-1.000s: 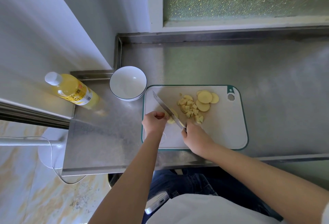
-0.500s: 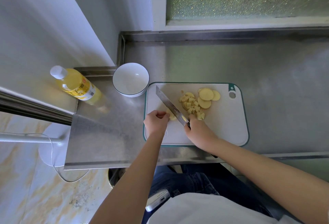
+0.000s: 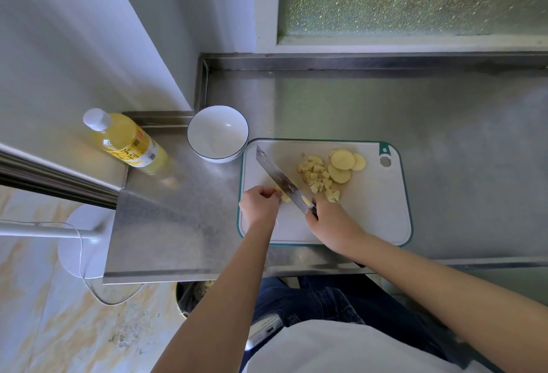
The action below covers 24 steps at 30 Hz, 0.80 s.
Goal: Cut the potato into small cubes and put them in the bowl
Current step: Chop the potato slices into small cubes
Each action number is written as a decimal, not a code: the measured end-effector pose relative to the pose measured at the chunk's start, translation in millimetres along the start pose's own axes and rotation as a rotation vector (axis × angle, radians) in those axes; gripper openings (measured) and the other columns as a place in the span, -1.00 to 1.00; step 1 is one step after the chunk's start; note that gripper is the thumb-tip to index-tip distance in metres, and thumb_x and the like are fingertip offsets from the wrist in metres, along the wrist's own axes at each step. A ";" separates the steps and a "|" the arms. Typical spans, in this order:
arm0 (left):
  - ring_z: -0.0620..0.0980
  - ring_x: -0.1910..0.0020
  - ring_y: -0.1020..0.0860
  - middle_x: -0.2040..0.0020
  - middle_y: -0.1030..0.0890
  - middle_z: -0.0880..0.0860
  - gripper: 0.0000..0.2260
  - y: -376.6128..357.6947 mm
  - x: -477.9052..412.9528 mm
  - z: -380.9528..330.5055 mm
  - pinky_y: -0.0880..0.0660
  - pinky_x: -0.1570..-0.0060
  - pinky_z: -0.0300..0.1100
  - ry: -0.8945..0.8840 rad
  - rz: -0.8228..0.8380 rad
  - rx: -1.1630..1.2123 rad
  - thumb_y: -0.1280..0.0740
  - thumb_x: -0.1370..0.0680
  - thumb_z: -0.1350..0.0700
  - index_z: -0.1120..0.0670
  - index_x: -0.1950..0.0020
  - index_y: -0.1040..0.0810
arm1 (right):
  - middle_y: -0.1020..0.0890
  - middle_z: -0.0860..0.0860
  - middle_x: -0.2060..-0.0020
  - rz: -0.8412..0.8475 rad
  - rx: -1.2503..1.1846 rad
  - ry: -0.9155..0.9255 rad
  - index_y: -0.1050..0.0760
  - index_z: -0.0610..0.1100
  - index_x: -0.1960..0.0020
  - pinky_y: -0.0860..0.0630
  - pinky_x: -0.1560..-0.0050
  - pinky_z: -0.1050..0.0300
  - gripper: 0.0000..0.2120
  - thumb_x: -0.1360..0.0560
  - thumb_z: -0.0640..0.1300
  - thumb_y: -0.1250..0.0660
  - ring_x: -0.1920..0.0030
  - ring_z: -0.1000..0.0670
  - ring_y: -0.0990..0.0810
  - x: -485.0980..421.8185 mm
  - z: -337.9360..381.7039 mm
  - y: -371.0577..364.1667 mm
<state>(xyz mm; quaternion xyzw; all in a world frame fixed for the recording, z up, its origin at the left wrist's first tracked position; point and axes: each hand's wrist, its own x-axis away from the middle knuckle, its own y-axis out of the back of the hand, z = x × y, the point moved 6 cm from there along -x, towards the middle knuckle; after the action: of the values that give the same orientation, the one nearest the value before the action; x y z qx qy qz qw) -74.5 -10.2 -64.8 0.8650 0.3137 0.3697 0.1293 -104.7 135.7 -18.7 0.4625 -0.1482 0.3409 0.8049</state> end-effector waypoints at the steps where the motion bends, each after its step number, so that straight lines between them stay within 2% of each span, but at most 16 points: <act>1: -0.02 0.23 -0.55 0.20 -0.64 0.04 -0.93 -0.3 0.0 0.2 -0.44 0.22 -0.26 0.000 -0.002 0.002 -0.40 -0.45 0.23 0.15 0.11 -0.66 | -0.33 0.01 0.41 0.003 0.004 0.003 -0.27 -0.17 0.10 -0.13 0.44 0.21 -0.90 -0.58 -0.18 -0.08 0.42 0.07 -0.31 0.0 0.2 0.6; 8: -0.02 0.24 -0.55 0.18 -0.64 0.05 -0.92 -1.3 -1.4 0.2 -0.45 0.24 -0.26 0.012 0.004 0.018 -0.40 -0.45 0.25 0.17 0.09 -0.67 | -0.33 0.01 0.39 0.016 0.014 -0.029 -0.26 -0.15 0.14 -0.17 0.43 0.20 -0.88 -0.58 -0.17 -0.08 0.40 0.05 -0.32 0.4 -2.3 -2.0; 13: -0.01 0.20 -0.56 0.15 -0.67 0.07 -0.91 -0.7 -4.7 0.7 -0.45 0.19 -0.27 0.022 0.021 -0.009 -0.40 -0.44 0.25 0.17 0.10 -0.67 | -0.32 0.00 0.40 0.045 0.008 -0.086 -0.27 -0.14 0.20 -0.21 0.40 0.15 -0.83 -0.57 -0.17 -0.07 0.35 -0.04 -0.35 -5.3 -7.0 -9.8; 18: 0.00 0.17 -0.57 0.14 -0.68 0.07 -0.90 -0.7 -4.6 1.0 -0.44 0.18 -0.28 0.032 0.032 -0.013 -0.39 -0.43 0.26 0.17 0.10 -0.67 | -0.32 0.00 0.42 0.064 0.016 -0.116 -0.16 -0.05 0.34 -0.14 0.44 0.20 -0.69 -0.58 -0.17 -0.06 0.42 0.06 -0.29 -11.8 -6.4 -13.5; 21: -0.01 0.20 -0.55 0.15 -0.67 0.07 -0.91 -0.2 -4.4 0.6 -0.42 0.24 -0.31 0.032 0.033 -0.015 -0.38 -0.43 0.26 0.16 0.12 -0.67 | -0.34 -0.02 0.40 0.057 0.046 -0.131 -0.21 -0.11 0.28 -0.17 0.42 0.17 -0.73 -0.59 -0.14 -0.05 0.38 -0.02 -0.34 -12.1 -5.6 -18.3; 24: -0.02 0.22 -0.55 0.17 -0.66 0.06 -0.91 -0.2 -4.1 0.4 -0.41 0.25 -0.31 0.037 0.033 -0.020 -0.38 -0.44 0.26 0.16 0.12 -0.67 | -0.42 -0.09 0.28 0.045 0.069 -0.127 -0.27 -0.18 0.13 -0.27 0.25 0.09 -0.82 -0.60 -0.12 -0.04 0.23 -0.12 -0.40 -10.9 -6.3 -21.5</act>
<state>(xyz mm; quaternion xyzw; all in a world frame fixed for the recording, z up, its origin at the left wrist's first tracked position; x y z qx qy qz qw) -76.4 -12.7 -67.5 0.8617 0.2980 0.3909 0.1261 -98.3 129.2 -41.9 0.5074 -0.1974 0.3338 0.7695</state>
